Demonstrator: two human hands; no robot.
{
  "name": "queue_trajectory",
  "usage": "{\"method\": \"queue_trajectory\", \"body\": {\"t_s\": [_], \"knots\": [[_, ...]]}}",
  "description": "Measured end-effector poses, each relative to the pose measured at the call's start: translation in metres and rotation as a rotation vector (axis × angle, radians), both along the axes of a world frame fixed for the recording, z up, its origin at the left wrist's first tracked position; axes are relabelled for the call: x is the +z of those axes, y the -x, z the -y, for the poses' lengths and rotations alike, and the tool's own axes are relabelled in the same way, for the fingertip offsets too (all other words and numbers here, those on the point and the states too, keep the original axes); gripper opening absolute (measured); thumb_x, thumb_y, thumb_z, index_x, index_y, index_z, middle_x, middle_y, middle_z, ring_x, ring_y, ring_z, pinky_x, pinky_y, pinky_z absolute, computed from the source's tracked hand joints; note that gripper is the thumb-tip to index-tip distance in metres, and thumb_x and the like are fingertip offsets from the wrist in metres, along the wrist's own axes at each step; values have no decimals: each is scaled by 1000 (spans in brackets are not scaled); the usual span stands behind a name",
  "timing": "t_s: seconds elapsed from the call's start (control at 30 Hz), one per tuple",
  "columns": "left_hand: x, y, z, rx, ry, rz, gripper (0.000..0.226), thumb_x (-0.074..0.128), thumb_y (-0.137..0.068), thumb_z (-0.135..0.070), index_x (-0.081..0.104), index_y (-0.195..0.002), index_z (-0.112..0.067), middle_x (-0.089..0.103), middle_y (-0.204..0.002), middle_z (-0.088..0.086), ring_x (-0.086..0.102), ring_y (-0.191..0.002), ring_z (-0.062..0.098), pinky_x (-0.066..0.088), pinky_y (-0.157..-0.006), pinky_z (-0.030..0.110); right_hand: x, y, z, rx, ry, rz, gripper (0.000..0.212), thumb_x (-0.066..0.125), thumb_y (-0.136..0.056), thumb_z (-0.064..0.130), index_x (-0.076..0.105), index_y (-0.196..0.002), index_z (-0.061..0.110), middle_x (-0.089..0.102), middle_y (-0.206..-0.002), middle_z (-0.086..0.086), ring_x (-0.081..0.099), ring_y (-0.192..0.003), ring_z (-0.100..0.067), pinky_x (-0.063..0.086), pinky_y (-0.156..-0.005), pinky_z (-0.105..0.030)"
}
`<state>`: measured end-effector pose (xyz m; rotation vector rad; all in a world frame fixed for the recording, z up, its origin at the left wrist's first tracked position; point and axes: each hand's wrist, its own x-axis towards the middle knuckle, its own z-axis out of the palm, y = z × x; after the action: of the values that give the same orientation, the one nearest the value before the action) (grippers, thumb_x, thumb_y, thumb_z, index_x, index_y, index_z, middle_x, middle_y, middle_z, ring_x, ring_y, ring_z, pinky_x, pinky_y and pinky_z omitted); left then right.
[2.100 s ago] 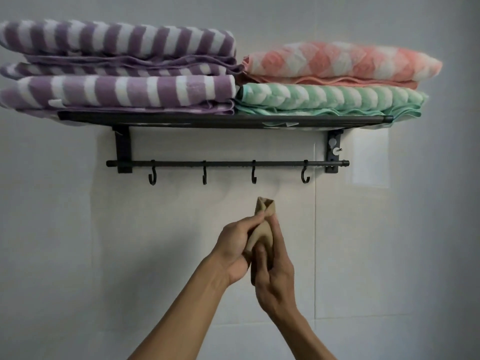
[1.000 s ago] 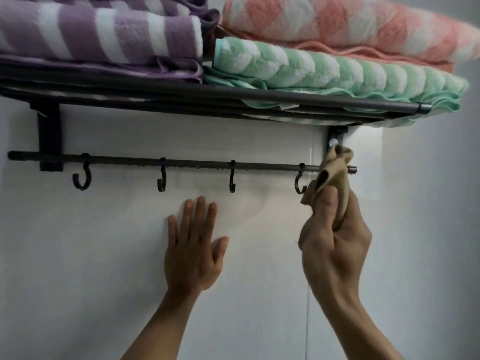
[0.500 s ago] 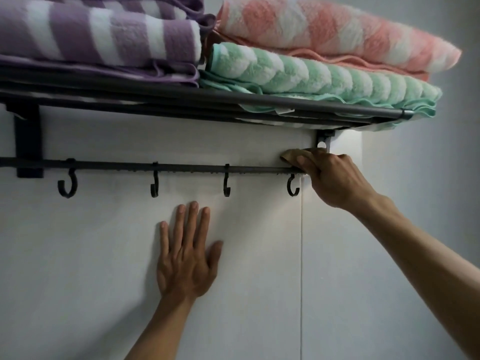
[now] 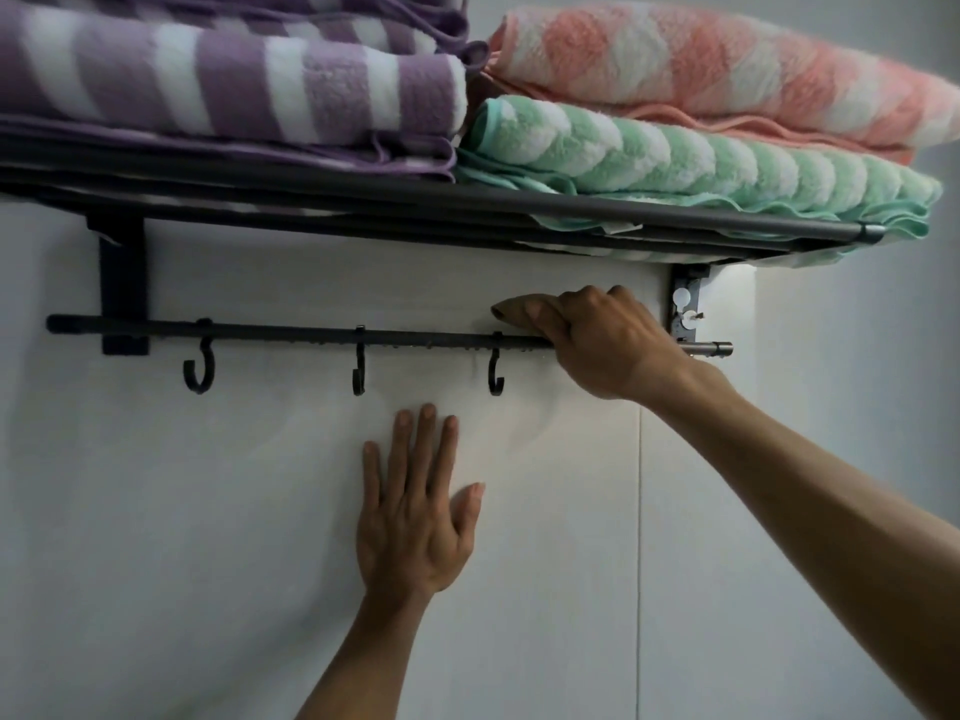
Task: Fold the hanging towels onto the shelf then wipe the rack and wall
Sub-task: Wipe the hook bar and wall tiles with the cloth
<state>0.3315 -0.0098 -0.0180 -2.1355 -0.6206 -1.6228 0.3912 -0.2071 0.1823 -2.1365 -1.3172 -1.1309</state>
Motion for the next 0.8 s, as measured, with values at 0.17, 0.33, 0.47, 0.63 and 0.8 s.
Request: {"method": "queue_trajectory", "body": {"t_s": [0.17,0.33,0.47,0.63,0.8], "knots": [[0,1,2,-2,29,-6,74,38,-98,-53,20,-159,-17,10,-167,8,7,-155,26,15,-122,55,1,31,-33,87,30,10,49,25,-109,45,63,-113,15,55,-93,-6,56,-91,-30,38,-76,-34],[1,1,3,-4,38,-12,73,37,-98,-53,17,-159,-18,7,-168,6,5,-155,25,11,-123,54,6,57,-71,147,62,16,53,22,-105,51,58,-128,20,62,-105,-10,52,-81,-25,42,-73,-34],[1,0,3,-42,51,-10,74,40,-98,-53,16,-159,-18,7,-168,5,5,-155,25,15,-122,55,5,81,-101,228,113,30,45,29,-107,46,57,-130,20,60,-108,-5,54,-84,-19,44,-75,-32],[2,1,2,-37,62,-33,73,34,-100,-55,12,-159,-18,7,-167,6,5,-155,26,11,-123,53,11,115,-134,353,109,48,28,33,-107,47,45,-99,23,54,-89,2,53,-71,-9,43,-65,-27],[-1,0,0,-24,63,-72,67,28,-99,-57,35,-154,-19,23,-163,6,7,-154,29,6,-123,52,18,152,-162,460,168,83,43,29,-109,46,54,-118,13,56,-99,-1,51,-74,-8,46,-74,-28]]}}
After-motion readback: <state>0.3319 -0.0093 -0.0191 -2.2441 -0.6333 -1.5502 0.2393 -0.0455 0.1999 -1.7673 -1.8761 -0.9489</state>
